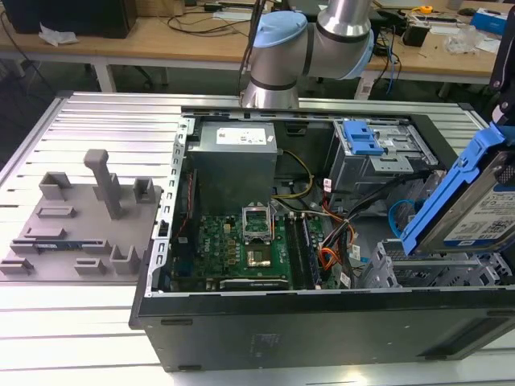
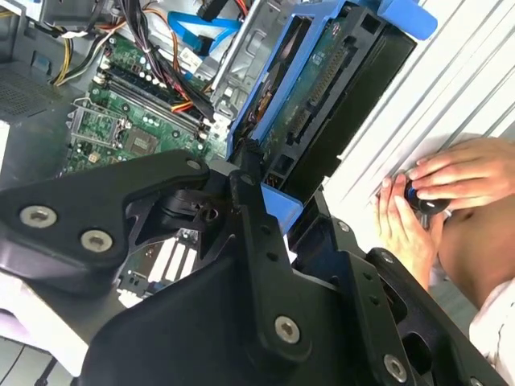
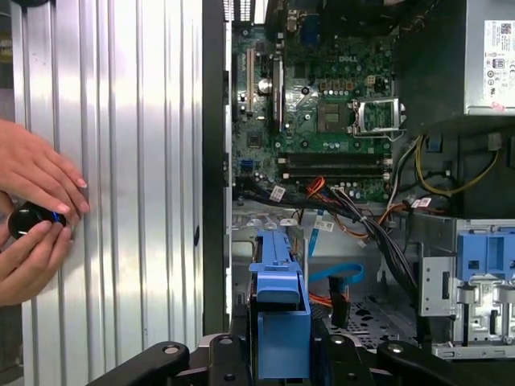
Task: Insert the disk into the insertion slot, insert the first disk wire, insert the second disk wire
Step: 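Insert the disk into the insertion slot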
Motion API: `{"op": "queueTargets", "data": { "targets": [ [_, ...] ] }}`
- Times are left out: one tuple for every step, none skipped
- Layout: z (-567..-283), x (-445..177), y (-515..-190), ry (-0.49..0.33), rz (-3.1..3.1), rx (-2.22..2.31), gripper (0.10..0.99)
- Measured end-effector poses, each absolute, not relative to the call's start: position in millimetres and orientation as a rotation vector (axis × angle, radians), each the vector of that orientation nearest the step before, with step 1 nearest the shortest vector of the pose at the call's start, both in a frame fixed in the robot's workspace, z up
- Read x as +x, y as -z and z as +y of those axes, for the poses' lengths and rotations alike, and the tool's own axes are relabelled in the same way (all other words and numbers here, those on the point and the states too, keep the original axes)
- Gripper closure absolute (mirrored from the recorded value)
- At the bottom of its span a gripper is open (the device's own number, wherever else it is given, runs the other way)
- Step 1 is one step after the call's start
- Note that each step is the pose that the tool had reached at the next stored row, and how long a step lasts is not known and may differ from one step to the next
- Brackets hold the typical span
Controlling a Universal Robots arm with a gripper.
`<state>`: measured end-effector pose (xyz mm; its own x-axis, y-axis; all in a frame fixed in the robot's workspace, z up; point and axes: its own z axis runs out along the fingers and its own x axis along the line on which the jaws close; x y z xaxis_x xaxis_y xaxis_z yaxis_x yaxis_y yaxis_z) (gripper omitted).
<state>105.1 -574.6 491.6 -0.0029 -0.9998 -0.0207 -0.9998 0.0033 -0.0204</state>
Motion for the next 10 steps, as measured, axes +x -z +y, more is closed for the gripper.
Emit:
{"op": "queueTargets", "data": {
  "targets": [
    [-574.1,104.9,-490.5,0.000,2.205,-2.197,0.722],
    [-573.1,104.8,-489.6,0.000,2.205,-2.197,0.722],
    [-572.1,104.8,-488.9,0.000,2.205,-2.197,0.722],
    [-571.5,104.8,-488.4,0.000,2.205,-2.196,0.722],
    [-571.2,104.8,-488.2,0.000,2.206,-2.196,0.722],
    [-571.2,104.8,-488.2,0.000,2.206,-2.196,0.722],
    [-571.2,104.8,-488.2,0.000,2.206,-2.196,0.722],
    [-571.2,104.8,-488.2,0.000,2.206,-2.196,0.722],
    [-571.1,104.8,-488.2,0.000,2.206,-2.196,0.722],
    [-569.8,104.8,-488.2,0.000,2.206,-2.196,0.722]
  ]
}}
